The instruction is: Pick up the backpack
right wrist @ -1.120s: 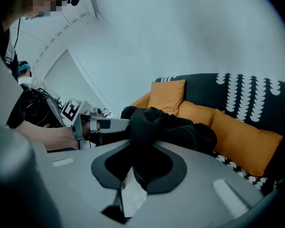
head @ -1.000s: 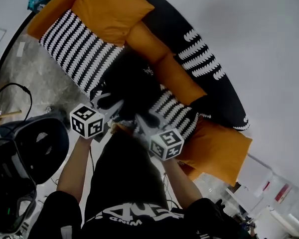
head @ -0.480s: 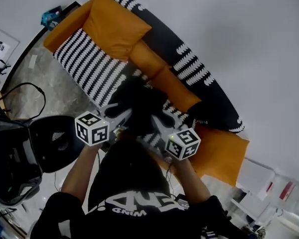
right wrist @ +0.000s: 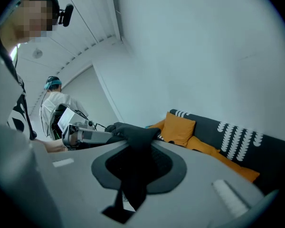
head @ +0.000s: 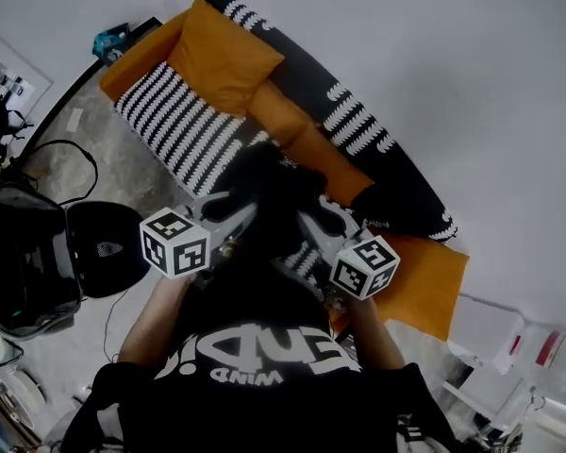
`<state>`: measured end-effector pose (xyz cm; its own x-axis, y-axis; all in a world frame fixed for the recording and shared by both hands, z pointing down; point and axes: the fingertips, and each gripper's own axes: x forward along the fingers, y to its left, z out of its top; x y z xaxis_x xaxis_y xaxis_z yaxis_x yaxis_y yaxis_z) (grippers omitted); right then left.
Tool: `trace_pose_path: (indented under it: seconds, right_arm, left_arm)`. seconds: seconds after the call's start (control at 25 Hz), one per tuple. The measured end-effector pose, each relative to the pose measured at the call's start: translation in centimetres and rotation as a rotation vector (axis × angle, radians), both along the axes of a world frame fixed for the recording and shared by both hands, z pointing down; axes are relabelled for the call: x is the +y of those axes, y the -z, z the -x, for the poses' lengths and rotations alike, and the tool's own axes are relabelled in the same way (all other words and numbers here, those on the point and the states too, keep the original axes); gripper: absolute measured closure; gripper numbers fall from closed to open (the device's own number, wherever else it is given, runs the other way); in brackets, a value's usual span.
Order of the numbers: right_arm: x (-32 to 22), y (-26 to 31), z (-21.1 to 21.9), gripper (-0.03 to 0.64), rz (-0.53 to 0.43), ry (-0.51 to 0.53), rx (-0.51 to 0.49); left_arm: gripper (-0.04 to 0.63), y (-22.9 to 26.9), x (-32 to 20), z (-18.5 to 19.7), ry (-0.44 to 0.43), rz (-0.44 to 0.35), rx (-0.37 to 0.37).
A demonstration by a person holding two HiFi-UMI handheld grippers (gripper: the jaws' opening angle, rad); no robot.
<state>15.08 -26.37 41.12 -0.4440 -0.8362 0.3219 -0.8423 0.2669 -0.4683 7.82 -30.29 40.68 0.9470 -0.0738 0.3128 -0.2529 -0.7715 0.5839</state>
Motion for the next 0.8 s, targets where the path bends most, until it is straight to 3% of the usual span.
trace_pose_path:
  seconds: [0.24,0.48,0.8]
  right_arm:
    - [2.0,2.9,0.3,0.557,-0.066,0.007,0.001]
    - [3.3,2.6,0.3,0.557,-0.061,0.015,-0.018]
    - [5.5,1.7,0.0,0.558,-0.061,0.102,-0.041]
  left_arm:
    - [0.495,2.9,2.6,0.5,-0.028,-0.069,0.025]
    - [0.495,2.5,4.1,0.5,-0.002,-0.056,0.008]
    - [0.495,1.7,6.7,0.3,0.060,-0.050,-0.021]
